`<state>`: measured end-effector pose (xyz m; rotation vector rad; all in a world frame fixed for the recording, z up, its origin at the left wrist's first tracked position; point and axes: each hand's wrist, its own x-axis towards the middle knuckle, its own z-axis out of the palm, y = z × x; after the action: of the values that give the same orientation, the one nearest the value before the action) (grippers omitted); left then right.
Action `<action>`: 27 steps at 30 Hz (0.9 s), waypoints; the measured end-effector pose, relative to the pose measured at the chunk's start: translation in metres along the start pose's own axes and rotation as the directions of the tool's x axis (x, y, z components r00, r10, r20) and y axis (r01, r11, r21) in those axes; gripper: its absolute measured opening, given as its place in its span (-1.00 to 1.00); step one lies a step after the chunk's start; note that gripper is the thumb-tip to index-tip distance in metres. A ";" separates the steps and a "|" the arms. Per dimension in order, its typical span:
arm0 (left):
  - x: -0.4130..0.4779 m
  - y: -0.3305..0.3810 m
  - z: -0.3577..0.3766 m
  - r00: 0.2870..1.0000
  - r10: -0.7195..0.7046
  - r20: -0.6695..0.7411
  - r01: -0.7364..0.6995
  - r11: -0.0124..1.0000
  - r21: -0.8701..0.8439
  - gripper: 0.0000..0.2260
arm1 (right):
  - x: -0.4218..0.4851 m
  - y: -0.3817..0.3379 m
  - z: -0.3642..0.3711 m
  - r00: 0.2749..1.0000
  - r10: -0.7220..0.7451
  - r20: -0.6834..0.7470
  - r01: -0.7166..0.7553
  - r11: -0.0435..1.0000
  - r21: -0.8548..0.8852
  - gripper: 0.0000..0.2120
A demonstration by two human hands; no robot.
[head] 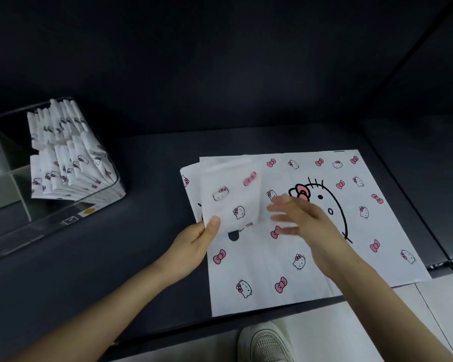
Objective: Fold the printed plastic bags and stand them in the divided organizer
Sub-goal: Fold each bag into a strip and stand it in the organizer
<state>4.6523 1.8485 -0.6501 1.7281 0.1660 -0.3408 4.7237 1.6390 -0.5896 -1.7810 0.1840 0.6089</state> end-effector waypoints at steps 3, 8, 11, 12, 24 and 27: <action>0.002 0.009 -0.001 0.998 -0.044 -0.037 0.040 0.994 -0.105 -0.71 | 0.002 -0.001 0.014 0.991 -0.069 0.111 0.084 0.988 -0.130 -0.87; 0.004 0.012 -0.001 0.992 -0.050 -0.120 0.033 0.990 -0.135 -0.79 | 0.029 0.013 0.041 0.988 -0.152 0.008 0.148 0.950 -0.276 -0.75; 0.007 0.010 -0.001 0.981 -0.047 -0.190 0.028 0.994 -0.106 -0.79 | 0.044 0.019 0.048 0.985 -0.136 -0.103 0.101 0.952 -0.289 -0.81; 0.009 0.010 0.000 0.974 -0.046 -0.221 0.028 0.996 -0.081 -0.78 | 0.045 0.020 0.050 0.983 -0.142 -0.116 0.092 0.930 -0.355 -0.82; 0.016 -0.010 -0.014 0.755 0.507 -0.416 0.027 0.610 0.792 -0.66 | 0.053 0.025 0.058 0.965 -0.175 -0.193 0.023 0.795 -0.607 -0.87; 0.030 -0.013 -0.021 0.766 0.635 -0.101 -0.185 0.368 0.911 -0.63 | 0.055 0.024 0.059 0.963 -0.179 -0.202 0.010 0.773 -0.634 -0.86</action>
<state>4.6791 1.8690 -0.6686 2.7888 -0.1976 0.5137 4.7424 1.6970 -0.6476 -2.5128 0.0586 0.3821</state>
